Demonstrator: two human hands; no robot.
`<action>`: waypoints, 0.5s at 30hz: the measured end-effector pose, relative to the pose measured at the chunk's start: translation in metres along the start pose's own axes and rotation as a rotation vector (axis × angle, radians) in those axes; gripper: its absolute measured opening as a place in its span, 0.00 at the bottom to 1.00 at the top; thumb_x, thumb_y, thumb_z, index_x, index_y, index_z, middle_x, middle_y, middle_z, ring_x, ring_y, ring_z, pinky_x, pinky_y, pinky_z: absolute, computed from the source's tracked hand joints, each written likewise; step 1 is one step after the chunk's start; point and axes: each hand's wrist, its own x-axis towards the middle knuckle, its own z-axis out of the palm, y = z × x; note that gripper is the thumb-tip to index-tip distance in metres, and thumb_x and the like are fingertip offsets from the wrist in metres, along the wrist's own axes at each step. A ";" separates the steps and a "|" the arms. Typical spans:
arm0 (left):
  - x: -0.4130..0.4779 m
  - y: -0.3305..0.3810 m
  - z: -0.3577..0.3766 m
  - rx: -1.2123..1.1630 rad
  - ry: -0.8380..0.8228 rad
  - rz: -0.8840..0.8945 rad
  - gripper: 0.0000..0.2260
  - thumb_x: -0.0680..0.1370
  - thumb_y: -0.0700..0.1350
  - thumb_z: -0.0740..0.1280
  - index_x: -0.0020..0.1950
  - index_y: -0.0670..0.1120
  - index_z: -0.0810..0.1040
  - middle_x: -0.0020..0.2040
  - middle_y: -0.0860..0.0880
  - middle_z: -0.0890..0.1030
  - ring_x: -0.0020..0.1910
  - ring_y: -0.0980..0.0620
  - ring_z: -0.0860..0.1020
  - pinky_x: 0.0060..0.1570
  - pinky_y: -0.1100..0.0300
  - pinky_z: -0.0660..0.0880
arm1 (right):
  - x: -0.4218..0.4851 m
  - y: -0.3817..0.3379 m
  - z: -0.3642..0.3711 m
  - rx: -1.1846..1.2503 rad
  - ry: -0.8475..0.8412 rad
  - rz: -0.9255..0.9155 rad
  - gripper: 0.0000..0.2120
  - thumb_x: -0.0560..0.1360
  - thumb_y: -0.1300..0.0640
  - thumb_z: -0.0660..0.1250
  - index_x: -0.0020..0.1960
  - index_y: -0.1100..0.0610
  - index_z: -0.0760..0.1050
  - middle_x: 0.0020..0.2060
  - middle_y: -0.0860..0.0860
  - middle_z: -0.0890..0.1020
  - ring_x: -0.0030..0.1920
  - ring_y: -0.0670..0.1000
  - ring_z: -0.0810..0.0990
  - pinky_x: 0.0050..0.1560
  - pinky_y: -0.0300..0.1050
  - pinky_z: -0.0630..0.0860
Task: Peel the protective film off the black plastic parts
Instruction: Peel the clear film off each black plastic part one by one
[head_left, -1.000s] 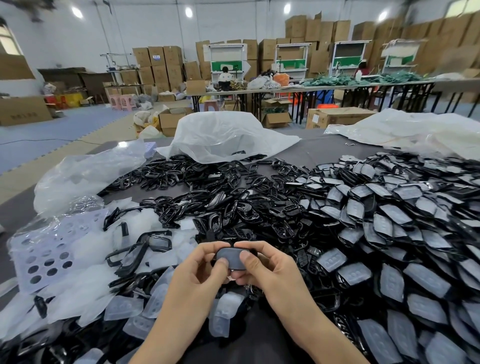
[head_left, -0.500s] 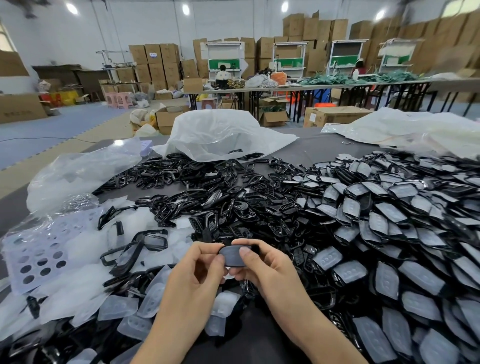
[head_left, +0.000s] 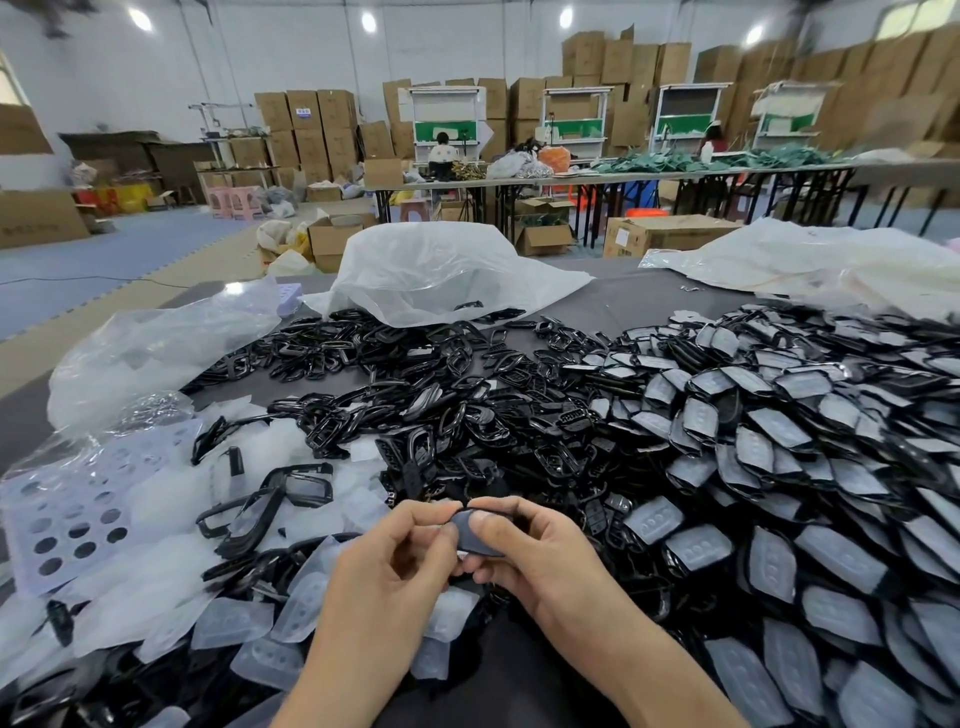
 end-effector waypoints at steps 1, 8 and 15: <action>-0.002 0.001 0.001 0.015 -0.015 0.020 0.15 0.78 0.38 0.68 0.49 0.60 0.84 0.35 0.46 0.83 0.34 0.56 0.81 0.38 0.66 0.77 | 0.000 0.000 -0.002 -0.006 -0.013 0.005 0.07 0.77 0.65 0.70 0.43 0.56 0.85 0.36 0.59 0.83 0.34 0.53 0.82 0.37 0.40 0.79; -0.009 0.006 0.004 0.330 -0.093 0.238 0.15 0.80 0.53 0.59 0.61 0.73 0.73 0.47 0.63 0.81 0.44 0.62 0.81 0.42 0.74 0.72 | -0.004 -0.005 -0.003 -0.175 0.001 -0.003 0.03 0.70 0.60 0.69 0.42 0.58 0.75 0.34 0.57 0.82 0.32 0.51 0.80 0.36 0.40 0.76; -0.012 0.005 0.004 0.713 -0.205 0.489 0.13 0.78 0.47 0.59 0.58 0.57 0.78 0.48 0.64 0.79 0.39 0.65 0.75 0.35 0.68 0.73 | -0.002 -0.007 -0.002 -0.127 0.179 -0.014 0.13 0.76 0.65 0.67 0.34 0.54 0.71 0.29 0.51 0.79 0.29 0.46 0.75 0.31 0.36 0.73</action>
